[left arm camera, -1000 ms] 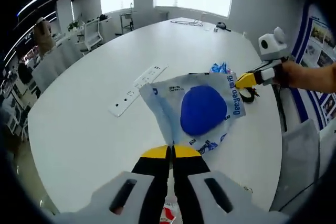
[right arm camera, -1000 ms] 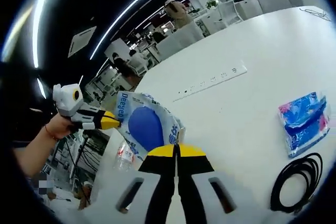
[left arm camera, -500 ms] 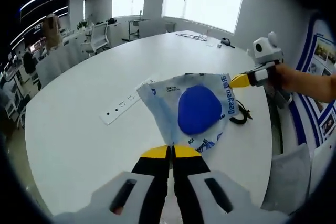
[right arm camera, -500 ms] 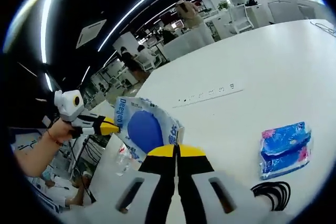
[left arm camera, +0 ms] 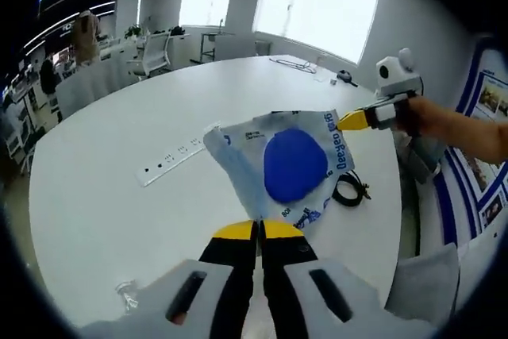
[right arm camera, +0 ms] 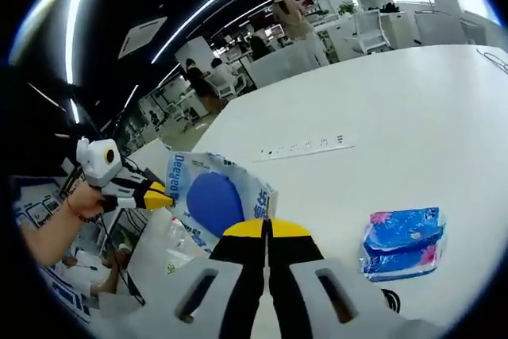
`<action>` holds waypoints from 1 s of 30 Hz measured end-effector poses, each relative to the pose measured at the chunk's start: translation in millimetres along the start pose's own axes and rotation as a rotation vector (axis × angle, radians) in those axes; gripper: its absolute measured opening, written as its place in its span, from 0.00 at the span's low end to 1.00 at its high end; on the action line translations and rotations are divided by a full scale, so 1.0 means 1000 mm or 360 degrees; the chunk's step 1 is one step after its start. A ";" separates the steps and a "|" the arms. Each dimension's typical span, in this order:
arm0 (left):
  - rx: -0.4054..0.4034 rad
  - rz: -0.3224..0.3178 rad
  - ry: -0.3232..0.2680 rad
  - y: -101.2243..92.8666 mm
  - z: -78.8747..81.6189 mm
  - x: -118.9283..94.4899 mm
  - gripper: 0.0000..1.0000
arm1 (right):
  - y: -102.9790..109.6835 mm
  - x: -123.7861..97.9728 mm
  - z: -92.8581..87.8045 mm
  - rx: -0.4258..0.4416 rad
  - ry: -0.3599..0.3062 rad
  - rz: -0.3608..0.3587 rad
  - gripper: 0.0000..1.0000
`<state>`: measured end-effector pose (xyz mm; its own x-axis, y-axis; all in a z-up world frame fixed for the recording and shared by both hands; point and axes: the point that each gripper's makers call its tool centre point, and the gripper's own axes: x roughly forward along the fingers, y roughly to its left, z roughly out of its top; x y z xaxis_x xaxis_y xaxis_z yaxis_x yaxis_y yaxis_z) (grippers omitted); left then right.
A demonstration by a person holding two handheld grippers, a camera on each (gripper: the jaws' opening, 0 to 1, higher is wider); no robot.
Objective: Arrange the tabletop items into an orderly group along one side of the table until the central work area is clear of visible clutter.
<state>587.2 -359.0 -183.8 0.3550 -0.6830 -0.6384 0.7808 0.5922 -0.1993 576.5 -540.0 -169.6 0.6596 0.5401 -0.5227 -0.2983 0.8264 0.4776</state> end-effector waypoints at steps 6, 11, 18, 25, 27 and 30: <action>-0.0066 -0.0012 -0.0011 -0.015 -0.004 0.011 0.00 | -0.013 -0.003 0.003 -0.0032 0.0052 -0.0004 0.00; -0.0119 -0.0012 -0.0015 -0.021 -0.009 0.018 0.00 | -0.021 -0.002 0.002 -0.0074 0.0118 0.0006 0.00; -0.0198 -0.0013 0.0012 -0.024 -0.017 0.030 0.00 | -0.030 0.005 0.000 -0.0114 0.0208 0.0008 0.00; -0.0268 -0.0019 0.0043 -0.024 -0.022 0.043 0.00 | -0.044 0.014 -0.001 -0.0130 0.0316 -0.0021 0.00; -0.0279 -0.0018 0.0061 -0.026 -0.026 0.046 0.00 | -0.049 0.019 -0.002 -0.0132 0.0362 -0.0027 0.00; -0.0315 -0.0026 0.0083 -0.020 -0.030 0.052 0.00 | -0.057 0.026 -0.006 -0.0148 0.0431 -0.0045 0.00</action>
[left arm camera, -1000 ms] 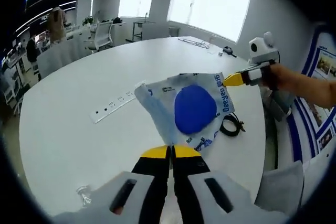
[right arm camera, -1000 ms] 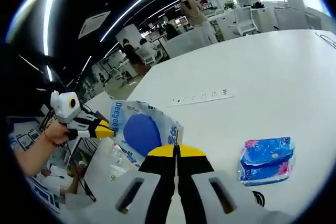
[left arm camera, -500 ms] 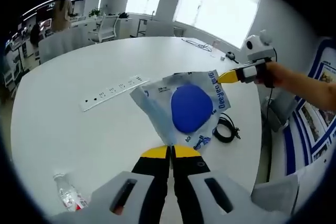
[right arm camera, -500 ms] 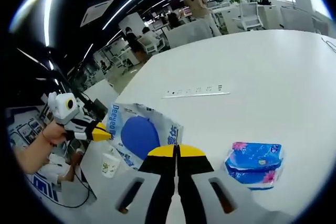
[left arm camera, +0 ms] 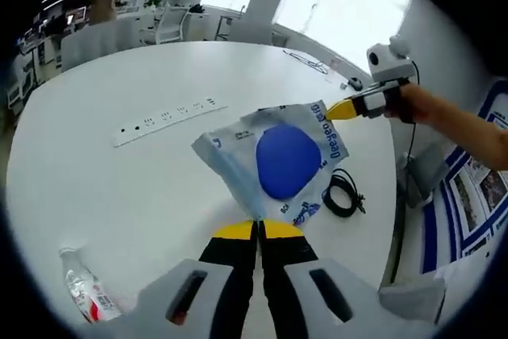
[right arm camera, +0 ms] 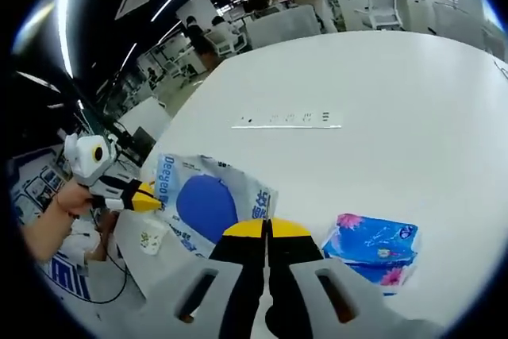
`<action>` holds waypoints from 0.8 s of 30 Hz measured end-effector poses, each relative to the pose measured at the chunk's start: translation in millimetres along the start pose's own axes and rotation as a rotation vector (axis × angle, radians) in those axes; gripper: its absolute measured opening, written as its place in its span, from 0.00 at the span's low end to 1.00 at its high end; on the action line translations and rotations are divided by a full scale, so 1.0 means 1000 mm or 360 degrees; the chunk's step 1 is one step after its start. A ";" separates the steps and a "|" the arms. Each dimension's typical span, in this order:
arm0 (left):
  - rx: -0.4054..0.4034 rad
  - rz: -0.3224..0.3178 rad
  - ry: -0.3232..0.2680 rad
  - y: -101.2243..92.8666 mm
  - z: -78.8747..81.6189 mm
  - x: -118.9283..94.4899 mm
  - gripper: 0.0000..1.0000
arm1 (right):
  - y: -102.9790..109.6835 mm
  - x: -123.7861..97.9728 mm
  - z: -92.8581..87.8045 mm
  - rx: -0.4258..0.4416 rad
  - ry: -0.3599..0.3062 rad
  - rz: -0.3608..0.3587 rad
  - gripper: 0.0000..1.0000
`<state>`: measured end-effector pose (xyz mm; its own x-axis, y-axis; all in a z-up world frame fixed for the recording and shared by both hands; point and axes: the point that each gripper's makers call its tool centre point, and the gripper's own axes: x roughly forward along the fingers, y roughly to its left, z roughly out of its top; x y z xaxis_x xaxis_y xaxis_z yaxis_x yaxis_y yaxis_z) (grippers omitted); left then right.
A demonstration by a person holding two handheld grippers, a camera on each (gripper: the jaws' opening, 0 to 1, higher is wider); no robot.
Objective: Arrange the tabletop items into an orderly group along one side of the table until the central work area is clear of visible clutter.
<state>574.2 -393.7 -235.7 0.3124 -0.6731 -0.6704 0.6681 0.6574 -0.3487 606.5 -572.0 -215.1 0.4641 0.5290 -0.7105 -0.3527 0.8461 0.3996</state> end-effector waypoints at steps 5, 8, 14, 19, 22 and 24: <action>-0.0032 -0.0007 0.0043 0.004 -0.009 0.010 0.00 | -0.009 0.013 -0.008 0.0002 0.0093 -0.0028 0.00; -0.0045 -0.0006 0.0074 0.003 -0.015 0.015 0.00 | -0.012 0.020 -0.011 0.0008 0.0134 -0.0043 0.00; -0.0085 -0.0025 0.0126 0.011 -0.027 0.027 0.00 | -0.017 0.033 -0.026 -0.0014 0.0257 -0.0097 0.00; -0.0118 -0.0045 0.0160 0.016 -0.032 0.037 0.00 | -0.026 0.043 -0.031 -0.0024 0.0337 -0.0132 0.00; -0.0126 -0.0054 0.0171 0.019 -0.033 0.042 0.00 | -0.033 0.049 -0.034 -0.0033 0.0385 -0.0170 0.00; -0.0136 -0.0060 0.0182 0.020 -0.036 0.046 0.00 | -0.036 0.052 -0.037 -0.0033 0.0415 -0.0181 0.00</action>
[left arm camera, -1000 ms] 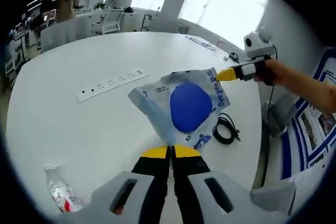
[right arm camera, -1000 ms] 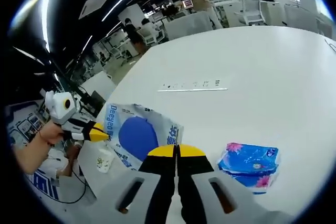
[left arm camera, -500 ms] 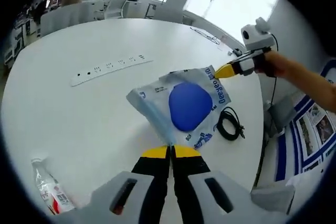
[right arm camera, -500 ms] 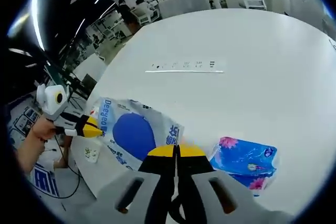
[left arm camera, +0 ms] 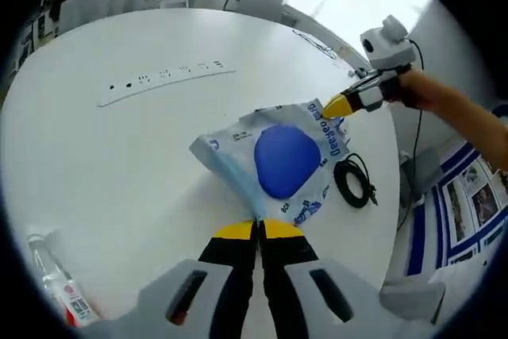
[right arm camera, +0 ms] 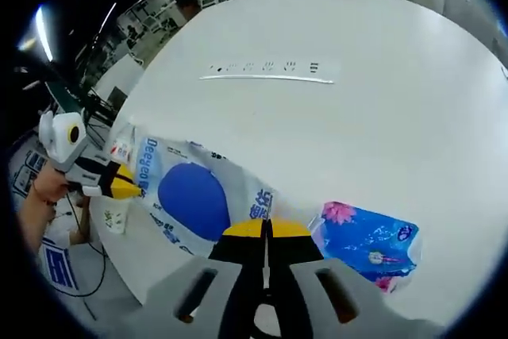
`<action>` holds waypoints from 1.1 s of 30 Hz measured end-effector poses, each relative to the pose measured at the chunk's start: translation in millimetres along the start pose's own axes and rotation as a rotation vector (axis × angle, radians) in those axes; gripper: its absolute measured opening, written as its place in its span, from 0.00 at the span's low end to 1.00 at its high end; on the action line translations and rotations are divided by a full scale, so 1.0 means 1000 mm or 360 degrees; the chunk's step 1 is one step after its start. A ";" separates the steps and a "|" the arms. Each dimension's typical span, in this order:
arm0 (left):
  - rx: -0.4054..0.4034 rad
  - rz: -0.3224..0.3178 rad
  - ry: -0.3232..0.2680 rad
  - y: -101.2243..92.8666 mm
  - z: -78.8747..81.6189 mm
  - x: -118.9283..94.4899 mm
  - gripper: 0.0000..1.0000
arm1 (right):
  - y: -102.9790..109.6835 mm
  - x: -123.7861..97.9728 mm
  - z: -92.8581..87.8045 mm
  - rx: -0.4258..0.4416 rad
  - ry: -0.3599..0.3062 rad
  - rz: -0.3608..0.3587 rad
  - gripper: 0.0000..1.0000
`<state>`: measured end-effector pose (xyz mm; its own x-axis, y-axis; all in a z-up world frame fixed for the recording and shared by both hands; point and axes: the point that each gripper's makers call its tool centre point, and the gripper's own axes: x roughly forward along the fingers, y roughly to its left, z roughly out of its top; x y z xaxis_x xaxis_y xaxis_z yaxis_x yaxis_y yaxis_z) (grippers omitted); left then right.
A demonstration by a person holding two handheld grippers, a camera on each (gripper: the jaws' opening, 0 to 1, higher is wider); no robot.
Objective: Arrange the tabletop items into an orderly group along one side of the table until the central work area is clear of visible clutter.
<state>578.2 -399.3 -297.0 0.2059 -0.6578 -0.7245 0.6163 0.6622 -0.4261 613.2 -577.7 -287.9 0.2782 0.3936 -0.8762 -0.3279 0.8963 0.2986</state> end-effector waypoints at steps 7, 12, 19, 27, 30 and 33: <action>-0.0063 -0.0036 0.0034 0.004 -0.007 0.010 0.00 | -0.010 0.014 -0.002 0.0004 0.0061 -0.0029 0.00; -0.0102 -0.0057 0.0046 0.007 -0.010 0.014 0.00 | -0.014 0.021 -0.003 -0.0006 0.0101 -0.0052 0.00; -0.0122 -0.0086 0.0064 0.006 -0.014 0.018 0.00 | -0.017 0.027 -0.007 -0.0017 0.0148 -0.0086 0.00; -0.0152 -0.0097 0.0072 0.010 -0.018 0.023 0.01 | -0.018 0.031 -0.010 0.0011 0.0167 -0.0099 0.00; -0.0160 -0.0104 0.0074 0.009 -0.019 0.024 0.01 | -0.019 0.032 -0.013 0.0015 0.0182 -0.0111 0.00; -0.0156 -0.0110 0.0075 0.011 -0.019 0.024 0.01 | -0.018 0.031 -0.013 0.0029 0.0180 -0.0112 0.00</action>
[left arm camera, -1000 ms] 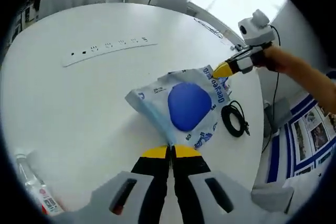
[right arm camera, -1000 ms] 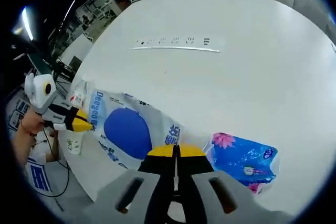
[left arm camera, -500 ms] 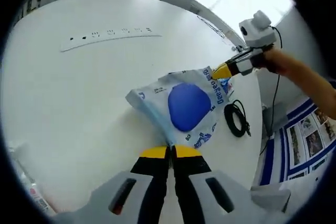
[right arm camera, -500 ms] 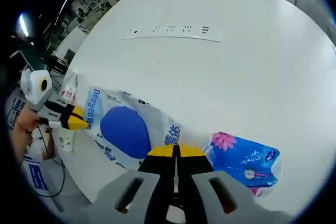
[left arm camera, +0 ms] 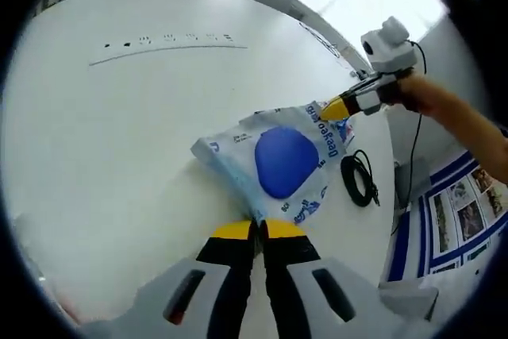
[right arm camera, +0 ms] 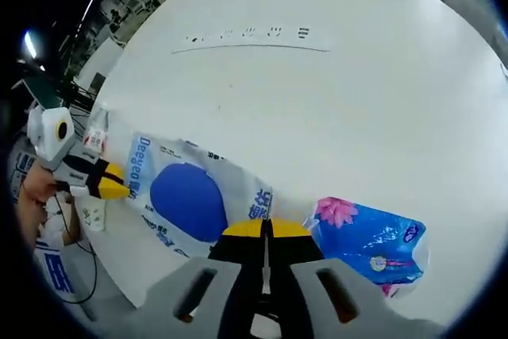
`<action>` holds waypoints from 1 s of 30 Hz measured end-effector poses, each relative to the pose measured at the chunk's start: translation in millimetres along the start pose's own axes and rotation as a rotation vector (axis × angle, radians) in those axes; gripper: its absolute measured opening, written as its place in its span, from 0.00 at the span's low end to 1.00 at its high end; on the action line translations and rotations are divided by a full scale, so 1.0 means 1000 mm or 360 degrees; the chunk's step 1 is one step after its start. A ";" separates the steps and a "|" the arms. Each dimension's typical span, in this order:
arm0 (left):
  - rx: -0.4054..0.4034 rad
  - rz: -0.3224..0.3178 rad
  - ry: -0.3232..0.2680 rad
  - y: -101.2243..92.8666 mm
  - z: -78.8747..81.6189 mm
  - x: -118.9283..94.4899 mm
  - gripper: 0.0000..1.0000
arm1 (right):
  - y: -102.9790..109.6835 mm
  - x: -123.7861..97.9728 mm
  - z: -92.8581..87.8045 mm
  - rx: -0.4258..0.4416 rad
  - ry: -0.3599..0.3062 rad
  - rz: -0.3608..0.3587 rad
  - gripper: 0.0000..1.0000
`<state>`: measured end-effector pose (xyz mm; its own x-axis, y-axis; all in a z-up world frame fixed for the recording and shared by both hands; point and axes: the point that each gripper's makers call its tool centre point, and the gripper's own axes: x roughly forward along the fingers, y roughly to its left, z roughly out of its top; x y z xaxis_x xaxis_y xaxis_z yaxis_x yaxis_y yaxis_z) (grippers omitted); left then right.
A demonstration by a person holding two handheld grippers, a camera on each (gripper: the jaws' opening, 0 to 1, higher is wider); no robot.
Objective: Arrange the tabletop items into an orderly group along one side of the table until the central work area is clear of visible clutter.
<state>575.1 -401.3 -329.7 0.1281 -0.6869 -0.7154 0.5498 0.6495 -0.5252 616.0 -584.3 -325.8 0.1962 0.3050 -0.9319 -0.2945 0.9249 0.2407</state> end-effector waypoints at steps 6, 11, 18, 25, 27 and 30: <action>-0.0007 0.0003 -0.0003 0.002 0.000 0.001 0.01 | 0.001 0.000 -0.001 -0.0007 0.0002 -0.0006 0.00; -0.0005 0.0000 -0.0006 0.003 0.000 0.001 0.01 | 0.002 -0.001 0.000 0.0011 -0.0012 0.0013 0.00; 0.0000 0.0000 -0.0010 0.002 -0.001 0.001 0.01 | 0.003 -0.003 -0.001 0.0003 -0.0022 0.0016 0.02; 0.0008 -0.0004 -0.0010 0.002 -0.001 0.001 0.03 | 0.006 -0.003 0.000 -0.0011 -0.0035 0.0014 0.05; 0.0011 -0.0004 -0.0009 0.002 -0.001 0.001 0.03 | 0.006 -0.003 0.000 -0.0012 -0.0035 0.0009 0.05; 0.0019 -0.0009 -0.0009 0.002 -0.001 0.001 0.06 | 0.008 -0.004 0.000 -0.0016 -0.0037 0.0009 0.07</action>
<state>575.2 -400.4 -331.6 0.1297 -0.6923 -0.7099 0.5604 0.6418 -0.5235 612.3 -578.3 -319.8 0.2161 0.3153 -0.9241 -0.3052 0.9208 0.2428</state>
